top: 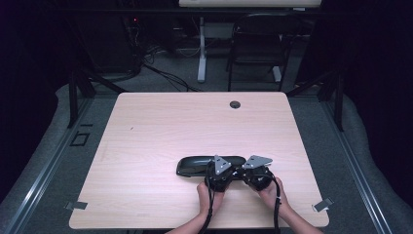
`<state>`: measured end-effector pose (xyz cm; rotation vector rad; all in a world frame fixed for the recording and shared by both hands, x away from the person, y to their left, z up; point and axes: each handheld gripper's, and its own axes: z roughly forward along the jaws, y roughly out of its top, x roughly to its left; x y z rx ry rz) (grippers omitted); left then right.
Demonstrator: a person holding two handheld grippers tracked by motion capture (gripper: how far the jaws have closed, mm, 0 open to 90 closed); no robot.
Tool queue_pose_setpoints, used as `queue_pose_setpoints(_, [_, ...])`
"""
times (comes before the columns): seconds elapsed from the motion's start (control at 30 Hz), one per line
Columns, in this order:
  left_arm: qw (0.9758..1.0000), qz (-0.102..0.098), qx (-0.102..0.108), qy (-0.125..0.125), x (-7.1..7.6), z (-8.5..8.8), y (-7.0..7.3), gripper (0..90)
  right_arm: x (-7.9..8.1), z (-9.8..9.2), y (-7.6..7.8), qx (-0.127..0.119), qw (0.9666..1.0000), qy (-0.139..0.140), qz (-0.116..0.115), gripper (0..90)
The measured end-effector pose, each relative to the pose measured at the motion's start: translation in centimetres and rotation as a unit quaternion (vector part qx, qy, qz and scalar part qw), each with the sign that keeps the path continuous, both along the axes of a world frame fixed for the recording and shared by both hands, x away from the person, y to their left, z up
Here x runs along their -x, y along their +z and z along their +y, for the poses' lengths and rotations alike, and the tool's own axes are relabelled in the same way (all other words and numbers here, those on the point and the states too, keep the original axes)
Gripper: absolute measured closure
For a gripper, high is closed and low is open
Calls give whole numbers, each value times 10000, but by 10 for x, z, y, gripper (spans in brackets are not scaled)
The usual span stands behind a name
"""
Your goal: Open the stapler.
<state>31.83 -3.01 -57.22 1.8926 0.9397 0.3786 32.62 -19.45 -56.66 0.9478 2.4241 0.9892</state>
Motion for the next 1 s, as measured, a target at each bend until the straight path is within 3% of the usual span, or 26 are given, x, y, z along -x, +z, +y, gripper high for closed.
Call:
queue_pose_setpoints(0.27, [10000, 43, 75, -11, 0, -2, 0, 900, -1, -3, -1, -141, 9999, -29, 57, 900])
queue_pose_setpoints(1.0, [9999, 19, 99, -3, 0, -1, 0, 900, -1, -4, -2, -222, 9997, -64, 98, 900])
